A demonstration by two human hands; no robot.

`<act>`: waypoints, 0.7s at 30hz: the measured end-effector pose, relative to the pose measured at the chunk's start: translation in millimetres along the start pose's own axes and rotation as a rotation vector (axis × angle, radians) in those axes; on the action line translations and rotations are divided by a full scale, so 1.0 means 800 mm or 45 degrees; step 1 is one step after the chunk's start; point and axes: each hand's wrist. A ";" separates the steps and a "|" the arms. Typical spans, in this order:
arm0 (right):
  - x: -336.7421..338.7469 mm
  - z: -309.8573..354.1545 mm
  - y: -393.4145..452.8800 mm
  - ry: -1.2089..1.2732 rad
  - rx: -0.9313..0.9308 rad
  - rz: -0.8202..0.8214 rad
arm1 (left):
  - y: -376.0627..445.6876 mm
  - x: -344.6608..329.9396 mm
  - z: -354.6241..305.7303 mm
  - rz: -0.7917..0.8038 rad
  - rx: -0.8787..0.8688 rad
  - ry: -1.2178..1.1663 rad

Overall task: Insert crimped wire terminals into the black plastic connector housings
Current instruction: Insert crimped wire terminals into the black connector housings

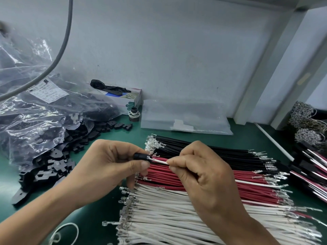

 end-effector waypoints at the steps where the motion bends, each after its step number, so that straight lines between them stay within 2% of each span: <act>1: 0.001 -0.001 0.000 0.084 -0.056 0.002 | 0.000 0.001 0.000 0.018 0.018 -0.036; 3: 0.002 -0.003 -0.001 0.188 -0.104 0.017 | -0.001 0.002 -0.001 0.051 0.036 -0.056; 13: -0.009 -0.004 -0.006 -0.040 0.101 -0.012 | -0.001 0.001 -0.003 0.044 0.075 0.047; 17: -0.014 -0.011 -0.008 0.104 -0.034 -0.005 | 0.000 0.001 -0.003 0.059 0.109 0.051; 21: -0.017 -0.006 -0.006 -0.124 0.156 -0.016 | 0.000 0.003 -0.002 0.042 0.092 0.115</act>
Point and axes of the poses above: each hand's wrist, its own y-axis towards the middle knuckle, its own x-axis out of the back of the hand, z = x × y, and after that the axes turned 3 degrees about -x, right-handed
